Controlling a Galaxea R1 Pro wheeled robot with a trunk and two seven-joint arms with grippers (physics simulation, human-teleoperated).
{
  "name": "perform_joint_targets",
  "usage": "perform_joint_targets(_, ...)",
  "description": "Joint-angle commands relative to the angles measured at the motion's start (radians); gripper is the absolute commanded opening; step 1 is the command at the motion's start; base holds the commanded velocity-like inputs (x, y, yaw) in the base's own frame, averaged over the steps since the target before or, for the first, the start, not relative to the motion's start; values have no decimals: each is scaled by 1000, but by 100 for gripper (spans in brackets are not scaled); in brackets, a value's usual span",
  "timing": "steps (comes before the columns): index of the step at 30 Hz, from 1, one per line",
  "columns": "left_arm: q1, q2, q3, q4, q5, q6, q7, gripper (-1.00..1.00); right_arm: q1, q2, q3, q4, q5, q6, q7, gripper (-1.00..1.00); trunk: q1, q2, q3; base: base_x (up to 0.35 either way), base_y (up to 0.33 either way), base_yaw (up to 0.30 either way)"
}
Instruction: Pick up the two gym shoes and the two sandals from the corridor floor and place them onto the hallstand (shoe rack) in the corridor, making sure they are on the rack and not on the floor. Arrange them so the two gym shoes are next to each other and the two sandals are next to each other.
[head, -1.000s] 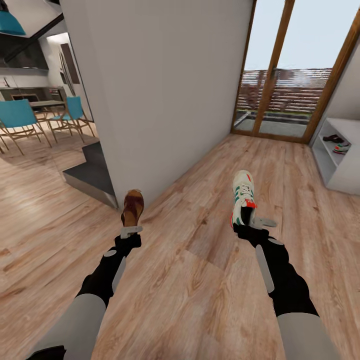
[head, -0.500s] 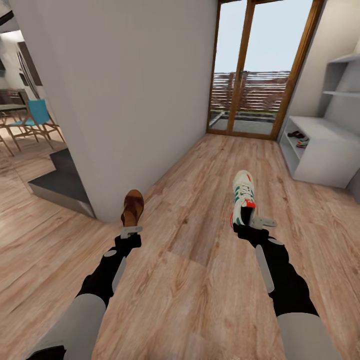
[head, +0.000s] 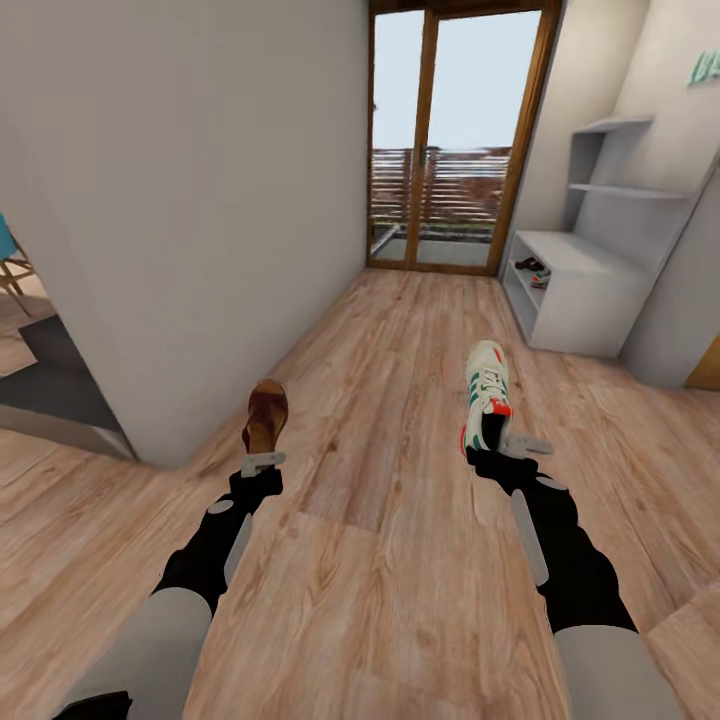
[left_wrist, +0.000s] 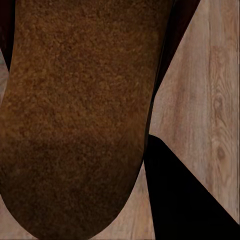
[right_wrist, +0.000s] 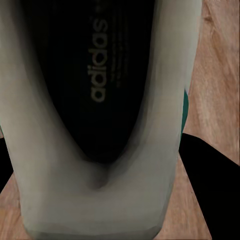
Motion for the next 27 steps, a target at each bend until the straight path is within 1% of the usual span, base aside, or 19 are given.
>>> perform_joint_targets(1,0,-1,6,-3,-13,6,-6,-100,-1,1,0,-1,-7,4,-6,-100,0,0,0,202,0,-300)
perform_joint_targets(10,0,-1,6,-3,-13,6,-6,-100,-1,1,0,-1,-9,4,-6,-100,0,0,1,307,0,-275)
perform_joint_targets(27,0,-1,6,0,-14,6,-6,-100,-1,-1,-2,1,-10,2,-3,-100,0,0,1,343,0,-15)
